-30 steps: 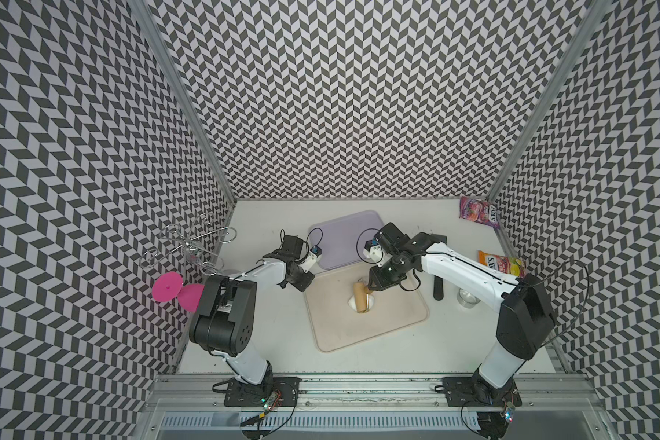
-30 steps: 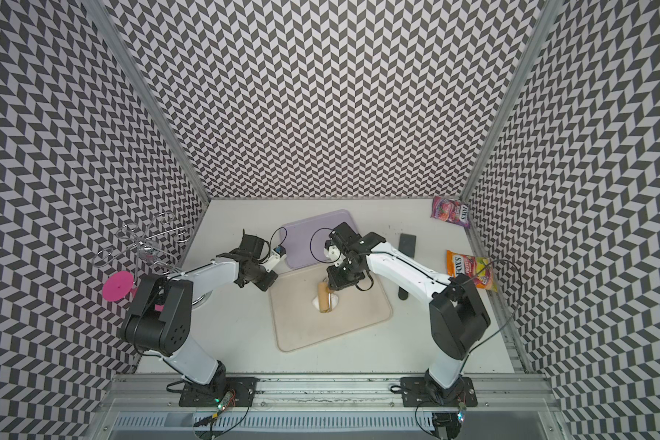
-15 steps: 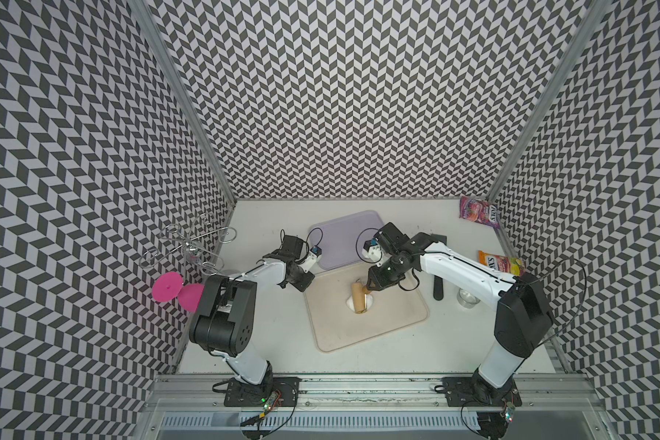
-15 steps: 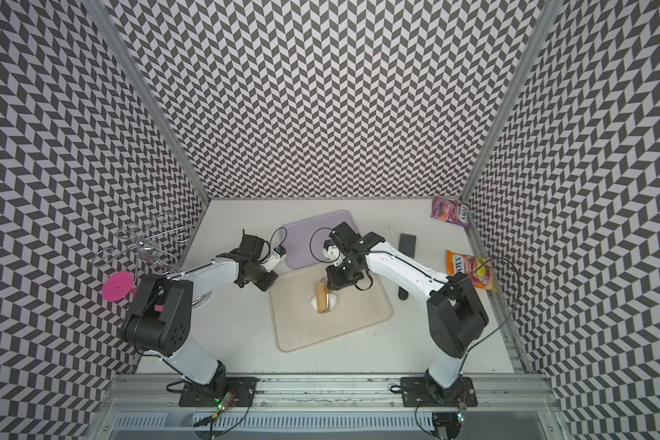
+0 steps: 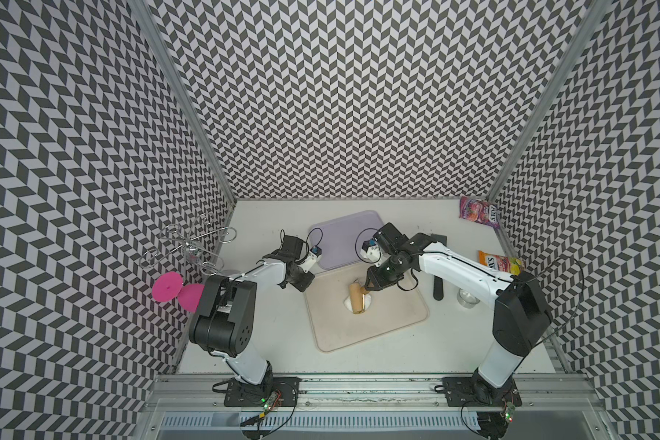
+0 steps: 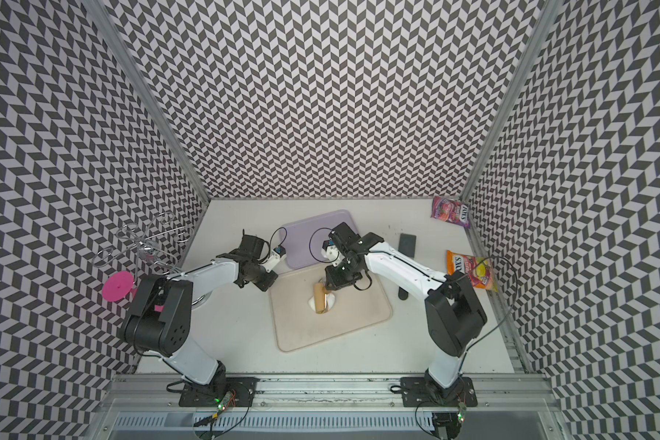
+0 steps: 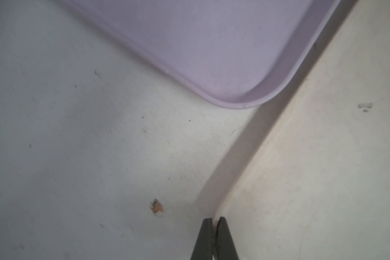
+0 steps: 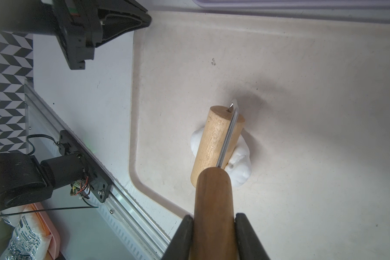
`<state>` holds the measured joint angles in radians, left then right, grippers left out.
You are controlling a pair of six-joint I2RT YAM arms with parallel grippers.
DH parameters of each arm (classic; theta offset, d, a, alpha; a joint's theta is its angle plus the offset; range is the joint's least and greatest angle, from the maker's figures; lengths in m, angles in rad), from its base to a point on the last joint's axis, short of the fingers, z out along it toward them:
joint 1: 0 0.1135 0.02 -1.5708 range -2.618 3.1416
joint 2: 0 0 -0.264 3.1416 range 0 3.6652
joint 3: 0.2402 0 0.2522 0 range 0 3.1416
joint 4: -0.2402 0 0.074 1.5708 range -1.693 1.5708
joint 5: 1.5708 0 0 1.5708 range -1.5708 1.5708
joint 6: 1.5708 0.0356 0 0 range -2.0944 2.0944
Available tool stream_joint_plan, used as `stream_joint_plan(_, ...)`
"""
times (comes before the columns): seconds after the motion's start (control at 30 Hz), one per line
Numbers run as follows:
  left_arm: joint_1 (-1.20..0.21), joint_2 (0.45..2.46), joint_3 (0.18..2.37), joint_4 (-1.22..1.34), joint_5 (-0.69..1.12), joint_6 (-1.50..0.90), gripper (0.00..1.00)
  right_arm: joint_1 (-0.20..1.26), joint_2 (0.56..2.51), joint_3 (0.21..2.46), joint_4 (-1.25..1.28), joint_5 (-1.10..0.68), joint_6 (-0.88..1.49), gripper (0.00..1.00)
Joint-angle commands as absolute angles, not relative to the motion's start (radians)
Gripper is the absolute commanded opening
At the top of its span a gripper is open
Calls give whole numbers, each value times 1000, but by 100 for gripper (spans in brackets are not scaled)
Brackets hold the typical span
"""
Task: Roll out the dumpling wrappers from the dough
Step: Flatten out the dough on the work surface.
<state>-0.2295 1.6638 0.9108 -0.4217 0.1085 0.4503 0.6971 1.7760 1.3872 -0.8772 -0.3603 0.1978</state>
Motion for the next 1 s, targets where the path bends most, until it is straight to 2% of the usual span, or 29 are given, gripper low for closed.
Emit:
stream_joint_plan(0.0,-268,1701,867,-439,144,459,0,756,2000,1259,-867,-329,171,0)
stream_joint_plan(0.97,-270,1705,867,-442,148,457,0,772,2014,1275,-855,-376,168,0)
